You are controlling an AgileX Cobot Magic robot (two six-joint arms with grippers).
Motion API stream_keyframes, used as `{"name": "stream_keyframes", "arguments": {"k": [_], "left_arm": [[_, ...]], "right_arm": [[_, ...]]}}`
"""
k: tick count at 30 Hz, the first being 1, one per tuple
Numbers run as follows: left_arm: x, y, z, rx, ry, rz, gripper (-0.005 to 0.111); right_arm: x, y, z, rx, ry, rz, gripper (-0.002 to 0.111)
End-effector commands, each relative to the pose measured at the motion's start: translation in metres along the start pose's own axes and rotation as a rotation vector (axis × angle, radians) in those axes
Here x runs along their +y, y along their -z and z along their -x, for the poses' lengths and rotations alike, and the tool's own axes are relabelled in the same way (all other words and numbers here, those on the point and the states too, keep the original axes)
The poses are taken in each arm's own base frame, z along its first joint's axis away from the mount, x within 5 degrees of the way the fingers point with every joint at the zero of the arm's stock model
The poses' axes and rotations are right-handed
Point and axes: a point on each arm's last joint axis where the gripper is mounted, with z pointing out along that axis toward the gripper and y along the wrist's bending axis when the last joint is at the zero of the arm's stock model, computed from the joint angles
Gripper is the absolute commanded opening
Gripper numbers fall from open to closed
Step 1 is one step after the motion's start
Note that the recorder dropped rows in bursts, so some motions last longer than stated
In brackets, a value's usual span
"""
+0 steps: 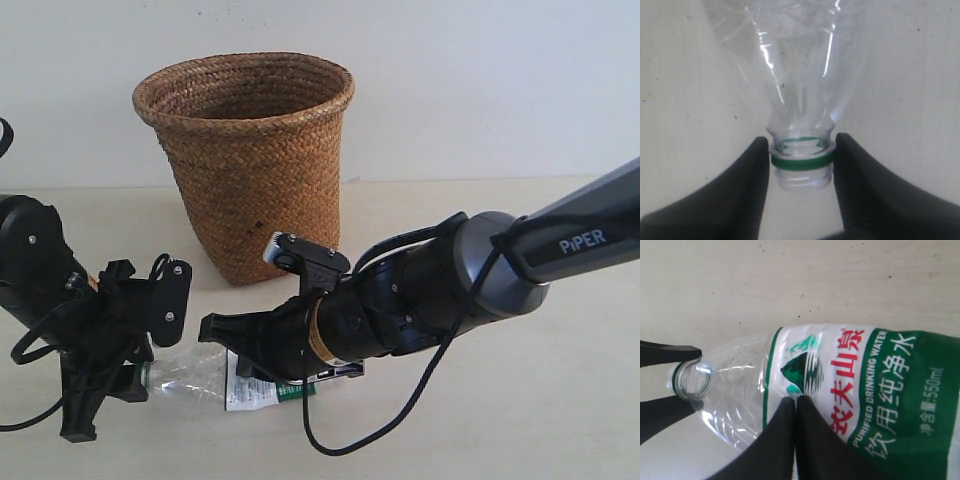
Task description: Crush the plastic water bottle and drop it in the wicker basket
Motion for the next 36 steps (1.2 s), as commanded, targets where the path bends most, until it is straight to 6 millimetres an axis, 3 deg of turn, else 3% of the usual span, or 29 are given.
{"name": "stream_keyframes", "arguments": {"k": [1,10,20,28,36], "left_arm": [[0.001,0.003,0.005,-0.027,0.033,0.018,0.004],[0.001,0.003,0.005,-0.027,0.033,0.018,0.004],[0.001,0.003,0.005,-0.027,0.033,0.018,0.004],[0.001,0.003,0.005,-0.027,0.033,0.016,0.004],[0.0,0.003,0.005,-0.024,0.029,0.012,0.004]], "right_arm": [[-0.018,-0.01,-0.013,0.019,0.032,-0.109,0.0],[-0.03,-0.023,-0.023,0.062,-0.021,-0.122,0.0],[-0.024,-0.02,-0.02,0.057,-0.02,-0.097,0.0],[0.006,0.028,0.006,-0.092,0.046,-0.066,0.0],[0.006,0.09,0.007,-0.237,0.142,-0.163,0.0]]}}
